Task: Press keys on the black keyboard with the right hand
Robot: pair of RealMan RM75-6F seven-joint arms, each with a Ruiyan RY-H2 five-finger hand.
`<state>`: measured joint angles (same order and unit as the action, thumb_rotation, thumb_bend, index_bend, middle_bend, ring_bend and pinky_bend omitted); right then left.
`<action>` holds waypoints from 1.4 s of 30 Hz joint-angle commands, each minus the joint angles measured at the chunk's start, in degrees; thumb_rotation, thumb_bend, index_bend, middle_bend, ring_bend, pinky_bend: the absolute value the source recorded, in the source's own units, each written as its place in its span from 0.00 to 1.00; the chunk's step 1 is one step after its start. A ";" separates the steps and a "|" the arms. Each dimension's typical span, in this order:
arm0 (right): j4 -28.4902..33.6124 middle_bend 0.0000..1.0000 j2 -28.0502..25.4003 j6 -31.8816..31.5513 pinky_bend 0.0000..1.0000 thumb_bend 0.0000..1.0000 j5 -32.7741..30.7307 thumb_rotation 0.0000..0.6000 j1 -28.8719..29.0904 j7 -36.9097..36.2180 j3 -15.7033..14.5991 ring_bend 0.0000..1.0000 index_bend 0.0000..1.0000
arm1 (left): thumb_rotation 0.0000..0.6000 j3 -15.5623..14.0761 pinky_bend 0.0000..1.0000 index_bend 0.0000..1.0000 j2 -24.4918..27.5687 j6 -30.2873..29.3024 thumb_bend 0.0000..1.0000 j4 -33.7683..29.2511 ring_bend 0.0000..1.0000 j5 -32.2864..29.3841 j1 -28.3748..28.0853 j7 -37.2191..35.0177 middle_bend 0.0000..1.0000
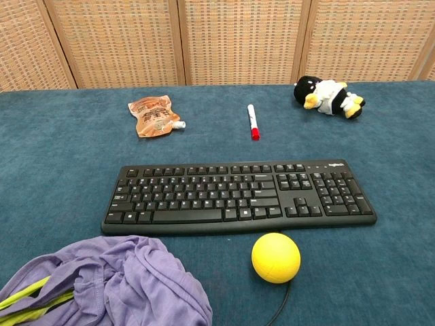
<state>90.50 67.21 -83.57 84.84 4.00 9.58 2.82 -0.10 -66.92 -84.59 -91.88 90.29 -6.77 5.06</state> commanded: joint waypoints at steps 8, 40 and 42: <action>0.14 0.00 -0.08 0.13 0.00 0.00 0.07 1.00 0.00 0.06 -0.14 0.00 0.00 | 1.00 -0.01 0.00 0.00 -0.03 -0.01 0.04 0.05 0.00 -0.03 0.04 0.01 0.00; 2.92 0.08 -0.31 2.63 0.00 0.02 -1.27 1.00 1.30 2.07 0.23 0.00 0.00 | 1.00 0.42 0.00 0.00 0.35 -0.25 0.04 -0.18 0.00 -0.54 0.14 -0.63 0.00; 4.39 0.17 -0.92 3.12 0.00 0.04 -1.46 1.00 2.19 3.62 1.00 0.02 0.00 | 1.00 0.51 0.00 0.00 0.43 -0.24 0.04 -0.16 0.00 -0.65 0.12 -0.86 0.00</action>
<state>93.94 66.75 -80.96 83.67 5.53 12.25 3.26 0.39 -66.51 -84.83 -92.04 89.65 -6.65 4.22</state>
